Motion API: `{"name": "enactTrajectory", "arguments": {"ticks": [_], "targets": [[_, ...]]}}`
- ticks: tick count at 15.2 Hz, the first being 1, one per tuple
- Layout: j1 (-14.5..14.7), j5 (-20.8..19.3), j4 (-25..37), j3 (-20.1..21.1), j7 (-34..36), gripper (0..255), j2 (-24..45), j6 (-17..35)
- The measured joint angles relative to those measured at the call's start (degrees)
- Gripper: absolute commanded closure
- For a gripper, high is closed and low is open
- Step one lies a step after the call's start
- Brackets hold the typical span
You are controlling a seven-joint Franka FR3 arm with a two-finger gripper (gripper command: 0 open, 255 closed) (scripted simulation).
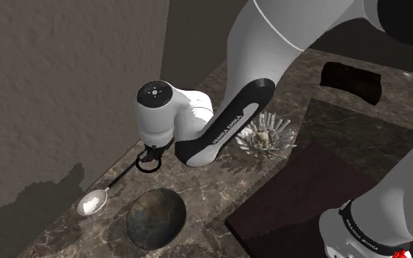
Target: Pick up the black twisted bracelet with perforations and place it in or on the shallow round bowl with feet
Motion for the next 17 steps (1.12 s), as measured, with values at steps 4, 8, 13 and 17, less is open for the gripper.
{"name": "enactTrajectory", "arguments": {"ticks": [4, 8, 13, 17], "targets": [[3.5, -1.7, -4.7, 0.0, 5.8, 255, -3.4, 0.6], [7.8, -3.2, -8.4, 0.5, 12.4, 255, -6.4, 0.4], [12.4, -6.6, -12.3, 0.3, 20.8, 255, -8.4, 1.0], [14.4, -10.8, -11.3, -2.0, 24.8, 255, -5.6, 2.3]]}}
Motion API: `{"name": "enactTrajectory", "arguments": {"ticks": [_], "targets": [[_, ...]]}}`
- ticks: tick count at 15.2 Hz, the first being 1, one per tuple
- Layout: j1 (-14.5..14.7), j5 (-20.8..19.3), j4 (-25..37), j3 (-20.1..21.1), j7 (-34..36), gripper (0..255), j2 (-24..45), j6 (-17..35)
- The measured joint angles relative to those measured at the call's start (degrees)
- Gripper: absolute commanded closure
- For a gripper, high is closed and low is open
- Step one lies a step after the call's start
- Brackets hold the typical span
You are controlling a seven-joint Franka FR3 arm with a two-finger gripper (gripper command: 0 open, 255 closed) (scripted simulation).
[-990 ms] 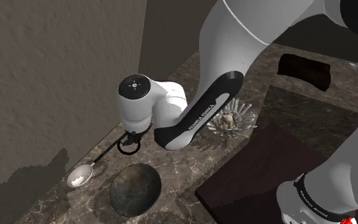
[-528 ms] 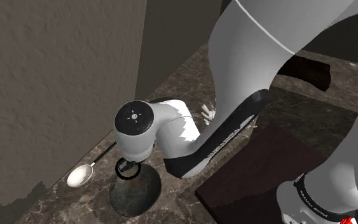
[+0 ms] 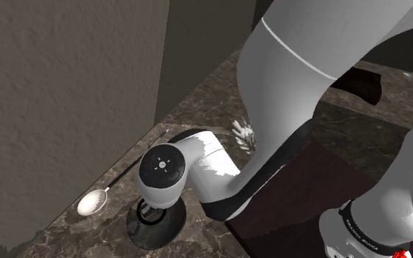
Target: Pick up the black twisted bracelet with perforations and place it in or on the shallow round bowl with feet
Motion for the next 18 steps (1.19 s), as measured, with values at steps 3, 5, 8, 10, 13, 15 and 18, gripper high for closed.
{"name": "enactTrajectory", "arguments": {"ticks": [3, 5, 8, 10, 13, 15, 18], "targets": [[1.6, -3.4, 1.0, -2.1, 3.1, 255, 2.5, 1.3], [2.5, -5.4, 1.4, -3.3, 5.0, 255, 3.8, 2.0], [4.1, -8.7, 2.6, -5.4, 8.0, 255, 6.3, 3.3], [4.5, -9.4, 2.9, -5.9, 8.8, 255, 6.9, 3.5], [4.7, -9.6, 3.1, -6.0, 9.0, 255, 7.1, 3.6], [4.7, -9.6, 3.1, -6.0, 9.0, 255, 7.1, 3.6], [4.7, -9.6, 3.1, -6.0, 9.0, 0, 7.1, 3.6]]}}
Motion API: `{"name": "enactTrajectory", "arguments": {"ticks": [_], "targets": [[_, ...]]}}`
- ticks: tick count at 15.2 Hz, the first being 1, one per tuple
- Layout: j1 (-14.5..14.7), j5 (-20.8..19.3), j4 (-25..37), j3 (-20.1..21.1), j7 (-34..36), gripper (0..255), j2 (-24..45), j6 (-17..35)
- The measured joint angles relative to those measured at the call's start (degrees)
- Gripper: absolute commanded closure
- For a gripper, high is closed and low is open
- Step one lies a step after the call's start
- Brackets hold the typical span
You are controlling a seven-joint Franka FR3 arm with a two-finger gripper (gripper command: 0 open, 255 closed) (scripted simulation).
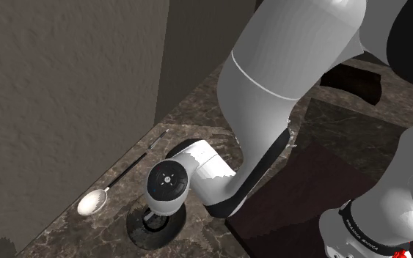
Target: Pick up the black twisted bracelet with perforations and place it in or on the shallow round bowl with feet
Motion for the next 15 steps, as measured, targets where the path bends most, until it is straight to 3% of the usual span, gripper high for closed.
{"name": "enactTrajectory", "arguments": {"ticks": [4, 10, 15], "targets": [[0.0, 0.0, 0.0, 0.0, 0.0, 0, 0.0, 0.0], [-3.7, 8.2, -4.8, 5.5, -6.8, 0, -8.0, -2.9], [-3.8, 8.6, -5.1, 5.8, -7.0, 0, -8.5, -3.1]]}}
